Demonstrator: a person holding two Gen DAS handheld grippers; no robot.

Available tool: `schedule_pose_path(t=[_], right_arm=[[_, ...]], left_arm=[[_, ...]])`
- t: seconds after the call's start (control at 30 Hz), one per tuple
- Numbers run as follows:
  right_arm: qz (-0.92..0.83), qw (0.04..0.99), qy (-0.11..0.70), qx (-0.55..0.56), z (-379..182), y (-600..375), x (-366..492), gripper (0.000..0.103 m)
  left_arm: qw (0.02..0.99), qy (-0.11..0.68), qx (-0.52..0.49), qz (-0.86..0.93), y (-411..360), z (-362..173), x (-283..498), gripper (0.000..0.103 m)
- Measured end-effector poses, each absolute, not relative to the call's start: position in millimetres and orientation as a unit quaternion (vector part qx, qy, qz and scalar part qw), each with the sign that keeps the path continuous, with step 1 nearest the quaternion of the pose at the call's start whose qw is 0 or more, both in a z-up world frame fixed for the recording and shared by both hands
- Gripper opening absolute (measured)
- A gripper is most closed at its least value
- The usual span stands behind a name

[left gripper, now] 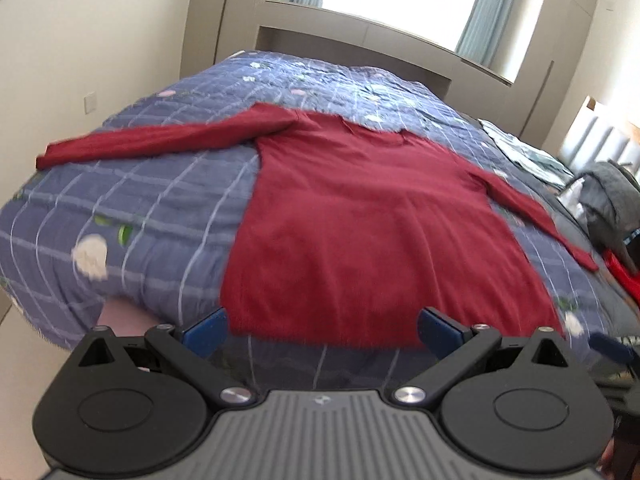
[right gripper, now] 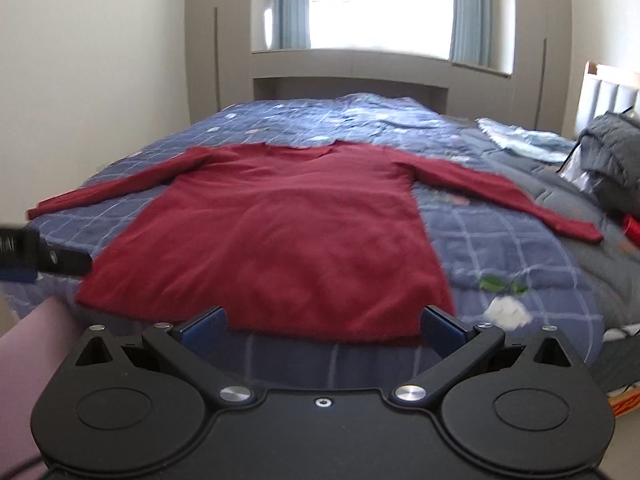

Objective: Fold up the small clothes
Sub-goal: 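Move the right gripper to the cuff of the sleeve nearest it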

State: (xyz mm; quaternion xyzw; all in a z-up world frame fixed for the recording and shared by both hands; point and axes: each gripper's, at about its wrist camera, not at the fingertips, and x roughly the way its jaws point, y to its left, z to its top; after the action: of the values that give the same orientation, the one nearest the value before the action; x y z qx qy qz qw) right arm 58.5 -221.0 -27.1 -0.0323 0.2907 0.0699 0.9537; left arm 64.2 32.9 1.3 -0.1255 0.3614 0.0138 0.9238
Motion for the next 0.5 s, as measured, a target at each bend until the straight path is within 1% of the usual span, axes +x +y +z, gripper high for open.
schedule_pose_path(t=[0.17,0.33,0.5], right_arm=[[0.067,0.961,0.267,-0.011,-14.3,-234.0,79.0,0.103],[0.060,0.965,0.256,-0.007,-7.5,-247.3,113.6,0.103],[0.050,0.967,0.252,0.001,-2.2,-263.5,157.5,0.103]], left_arm=[[0.941,0.323,-0.099,0.025,21.7,28.0,107.9,0.103],[0.947,0.310,-0.076,0.022,2.5,49.4,154.5,0.103],[0.949,0.301,-0.090,-0.001,-14.4,64.2,195.2,0.103]])
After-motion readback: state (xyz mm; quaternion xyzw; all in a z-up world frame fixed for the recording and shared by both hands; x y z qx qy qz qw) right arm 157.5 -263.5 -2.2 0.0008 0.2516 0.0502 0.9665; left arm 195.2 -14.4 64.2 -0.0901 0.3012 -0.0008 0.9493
